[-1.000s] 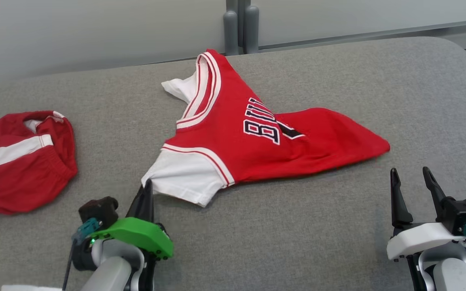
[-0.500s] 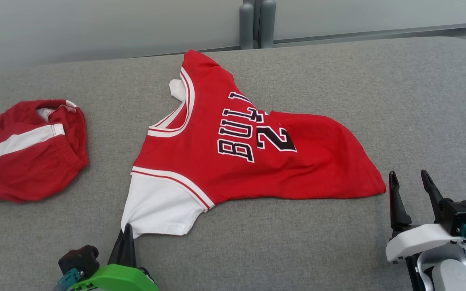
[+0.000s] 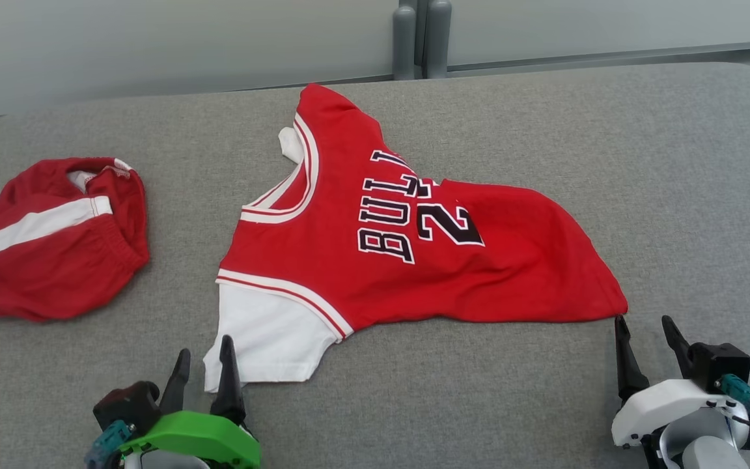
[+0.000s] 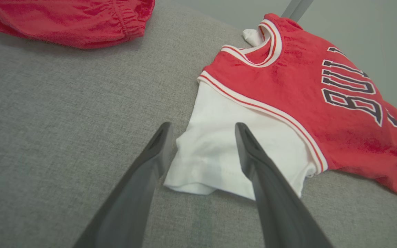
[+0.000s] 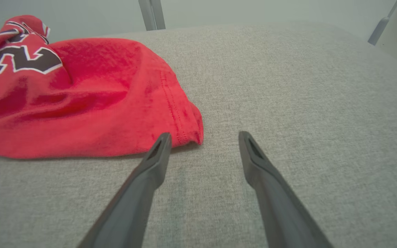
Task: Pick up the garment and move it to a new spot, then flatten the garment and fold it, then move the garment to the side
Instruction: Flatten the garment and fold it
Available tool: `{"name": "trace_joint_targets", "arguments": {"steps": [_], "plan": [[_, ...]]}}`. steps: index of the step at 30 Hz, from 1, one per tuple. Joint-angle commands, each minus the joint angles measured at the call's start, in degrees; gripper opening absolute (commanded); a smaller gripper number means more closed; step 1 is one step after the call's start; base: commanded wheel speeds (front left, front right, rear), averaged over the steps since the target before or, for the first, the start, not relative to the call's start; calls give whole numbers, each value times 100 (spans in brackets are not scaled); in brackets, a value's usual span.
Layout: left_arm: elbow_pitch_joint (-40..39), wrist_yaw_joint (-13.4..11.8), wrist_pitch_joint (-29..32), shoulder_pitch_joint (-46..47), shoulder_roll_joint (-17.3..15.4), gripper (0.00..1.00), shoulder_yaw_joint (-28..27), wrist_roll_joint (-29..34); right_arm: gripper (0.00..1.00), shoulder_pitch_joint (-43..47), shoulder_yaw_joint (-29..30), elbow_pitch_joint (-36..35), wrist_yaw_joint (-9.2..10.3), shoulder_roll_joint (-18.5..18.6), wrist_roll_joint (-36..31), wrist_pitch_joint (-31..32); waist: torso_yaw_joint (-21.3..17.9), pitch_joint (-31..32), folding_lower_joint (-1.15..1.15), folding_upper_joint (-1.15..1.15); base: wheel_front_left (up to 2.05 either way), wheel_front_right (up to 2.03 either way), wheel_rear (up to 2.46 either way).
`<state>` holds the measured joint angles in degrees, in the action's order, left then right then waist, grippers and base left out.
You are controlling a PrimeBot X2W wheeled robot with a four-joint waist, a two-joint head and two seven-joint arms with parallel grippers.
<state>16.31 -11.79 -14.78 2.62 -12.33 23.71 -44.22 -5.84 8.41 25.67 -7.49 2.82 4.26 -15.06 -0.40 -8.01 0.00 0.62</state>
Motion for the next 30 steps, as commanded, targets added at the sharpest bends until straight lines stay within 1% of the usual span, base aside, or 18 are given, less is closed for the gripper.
{"name": "trace_joint_targets", "arguments": {"steps": [1,6,10,19,20,21,22,24,25,26,30], "plan": [[-70,23,-40,130,15,100,-69,63,100,-100,-22,93,-1,13,52,9,35,14,0,-62,0,0,0],[-361,88,-45,295,136,100,-311,389,100,-349,0,480,-1,14,108,162,155,41,0,-62,0,0,0],[-548,186,-43,297,261,100,-462,584,100,-571,163,784,-1,14,180,304,257,43,0,-62,0,0,0],[-615,336,-43,143,460,100,-677,812,100,-986,368,1605,-1,13,371,526,526,16,0,-62,0,0,0],[-607,349,-44,134,472,100,-708,827,98,-1016,342,1681,-1,8,405,541,548,18,0,-62,0,0,0],[-585,367,-44,100,491,100,-778,859,63,-1081,267,1811,-2,-1,493,558,578,26,0,-62,0,0,0],[-577,376,-44,80,500,100,-802,871,47,-1113,246,1858,-2,-4,546,547,590,31,0,-62,0,0,0],[-558,405,-44,47,517,100,-845,898,29,-1183,183,1916,-2,11,568,512,602,48,0,-62,0,0,0],[-545,419,-44,31,523,100,-866,914,3,-1224,153,1921,-2,27,570,467,606,61,0,-62,0,0,0],[-532,421,-44,20,531,100,-882,925,0,-1285,125,1890,-2,35,603,402,608,73,0,-62,0,0,0],[-495,454,-44,-2,554,100,-945,977,0,-1507,-123,1591,-2,42,732,207,585,134,0,-62,0,0,0]]}}
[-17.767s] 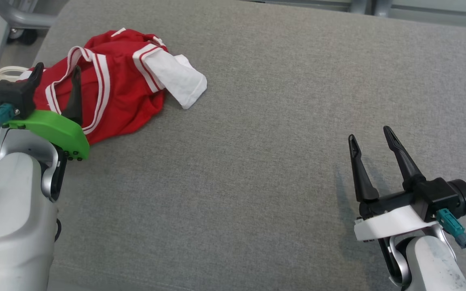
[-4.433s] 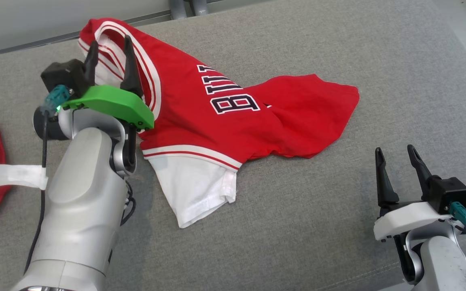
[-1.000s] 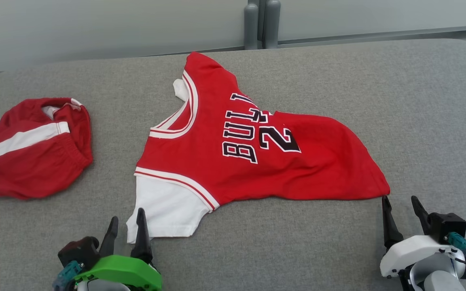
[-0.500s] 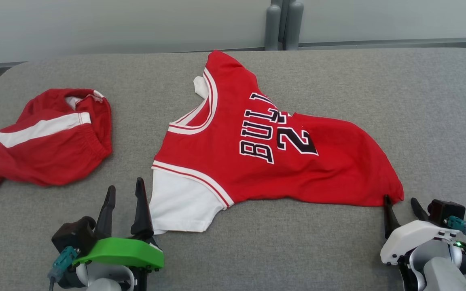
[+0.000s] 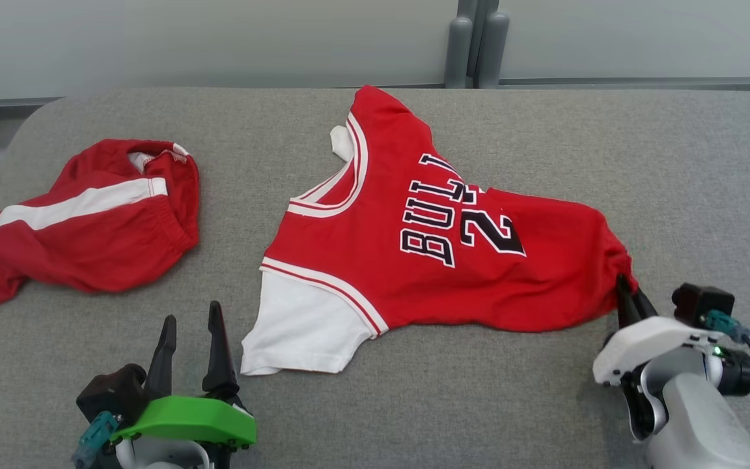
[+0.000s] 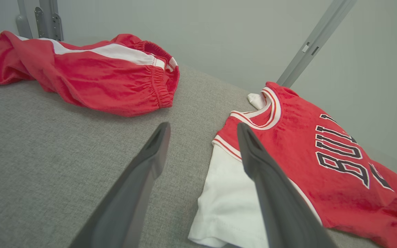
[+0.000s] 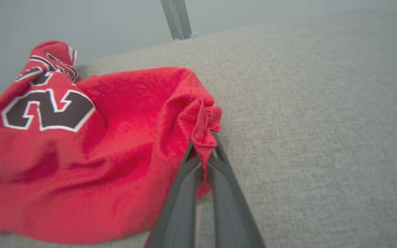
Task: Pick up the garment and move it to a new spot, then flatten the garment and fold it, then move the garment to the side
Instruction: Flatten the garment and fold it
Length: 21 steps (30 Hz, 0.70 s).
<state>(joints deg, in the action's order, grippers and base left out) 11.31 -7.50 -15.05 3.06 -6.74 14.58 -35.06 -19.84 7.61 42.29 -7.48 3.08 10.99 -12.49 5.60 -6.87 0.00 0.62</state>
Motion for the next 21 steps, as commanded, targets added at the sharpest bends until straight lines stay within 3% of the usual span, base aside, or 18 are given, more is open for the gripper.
{"name": "trace_joint_targets", "arguments": {"steps": [1,6,13,18,21], "plan": [[14,32,-18,-58,2,100,-38,75,0,-160,-133,-186,-3,13,103,-82,-24,37,0,-62,0,0,0],[57,55,-18,-112,46,100,-38,107,0,-504,-707,-938,-3,11,195,-94,-63,147,0,-62,0,0,0],[108,95,-18,-123,107,100,-12,111,0,-1105,-1434,-1675,-3,26,267,376,-41,264,0,-62,0,0,0],[107,118,-18,-142,138,100,-70,104,0,-1585,-2302,-2018,-3,9,339,721,32,291,0,-62,0,0,0],[120,136,-18,-157,160,100,-94,124,0,-1619,-2953,-2185,-2,-2,704,926,64,274,0,-62,0,0,0]]}}
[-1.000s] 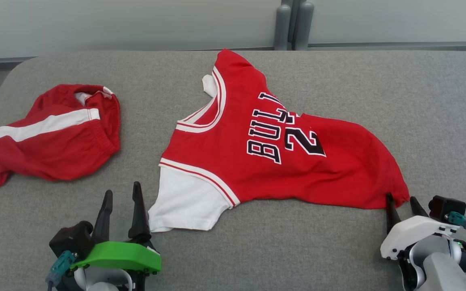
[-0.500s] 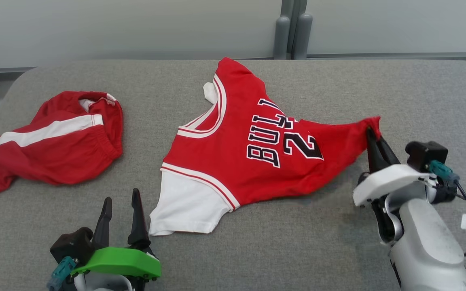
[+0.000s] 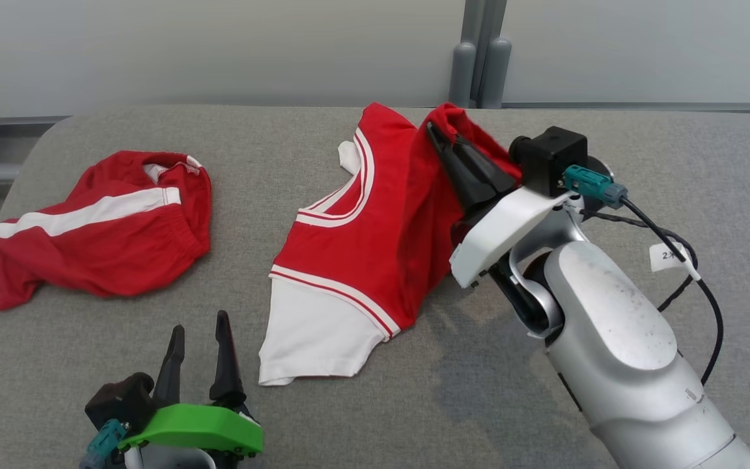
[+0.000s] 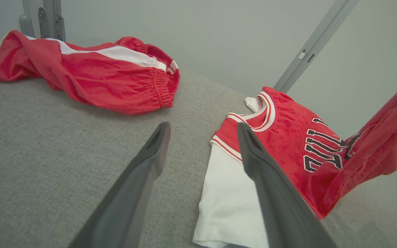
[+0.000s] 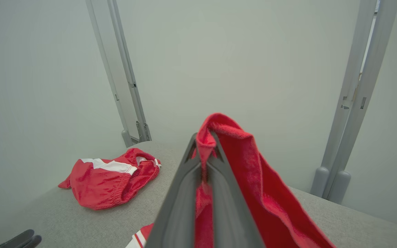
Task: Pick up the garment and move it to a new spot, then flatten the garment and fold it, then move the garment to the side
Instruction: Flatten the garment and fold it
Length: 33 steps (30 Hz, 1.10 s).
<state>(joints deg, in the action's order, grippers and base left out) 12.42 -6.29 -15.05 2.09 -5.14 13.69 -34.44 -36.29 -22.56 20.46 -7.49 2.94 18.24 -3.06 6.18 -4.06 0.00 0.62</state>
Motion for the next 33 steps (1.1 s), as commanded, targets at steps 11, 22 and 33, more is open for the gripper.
{"name": "trace_joint_targets", "arguments": {"steps": [11,22,33], "plan": [[-19,55,-18,-76,71,100,-154,119,0,794,978,121,-2,286,33,-85,-187,-138,0,-62,0,0,0],[10,108,-18,35,75,100,-195,178,0,2416,2727,-49,-2,79,138,-223,-536,-301,0,-62,0,0,0],[48,117,0,164,27,100,-111,209,5,2417,3167,862,-1,31,228,-587,-594,-463,0,-62,0,0,0]]}}
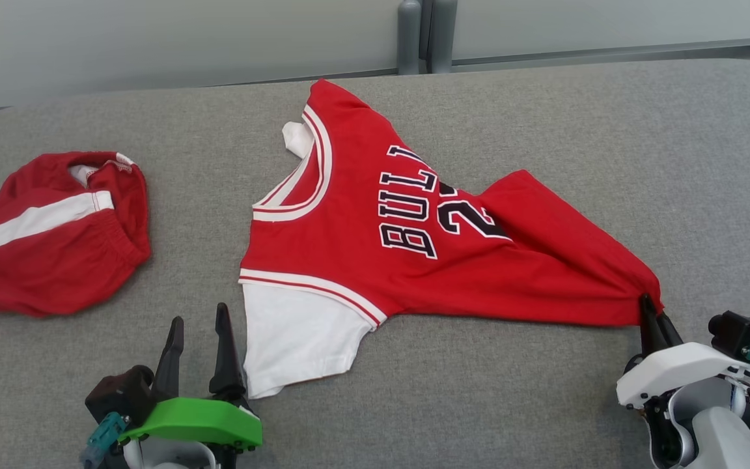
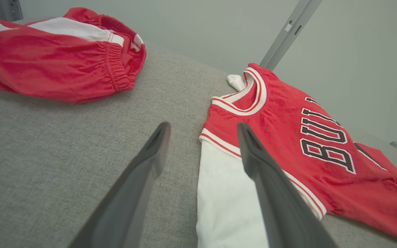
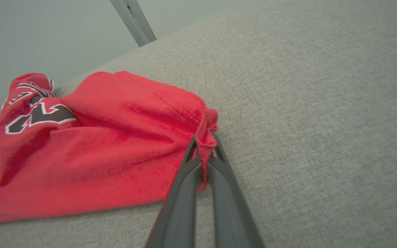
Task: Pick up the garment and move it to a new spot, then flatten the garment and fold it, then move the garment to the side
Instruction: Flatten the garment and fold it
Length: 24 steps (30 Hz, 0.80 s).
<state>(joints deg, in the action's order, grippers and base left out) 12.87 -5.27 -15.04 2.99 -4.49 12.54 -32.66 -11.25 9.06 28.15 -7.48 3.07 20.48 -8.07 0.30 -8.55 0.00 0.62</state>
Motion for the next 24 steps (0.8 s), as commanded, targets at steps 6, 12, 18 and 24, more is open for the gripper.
{"name": "trace_joint_targets", "arguments": {"steps": [6,12,18,24], "plan": [[38,19,5,119,-25,100,70,33,100,-174,98,503,-2,80,-167,-348,0,-25,0,-62,0,0,0],[69,24,2,121,-14,100,104,6,100,-69,206,759,-2,110,-280,-573,-27,-13,0,-62,0,0,0],[26,10,-3,129,-9,100,101,-2,100,56,205,632,-2,144,-421,-676,-86,22,0,-62,0,0,0],[-80,40,-14,175,17,100,59,33,100,126,130,-114,-2,136,-614,-712,-148,134,0,-62,0,0,0]]}}
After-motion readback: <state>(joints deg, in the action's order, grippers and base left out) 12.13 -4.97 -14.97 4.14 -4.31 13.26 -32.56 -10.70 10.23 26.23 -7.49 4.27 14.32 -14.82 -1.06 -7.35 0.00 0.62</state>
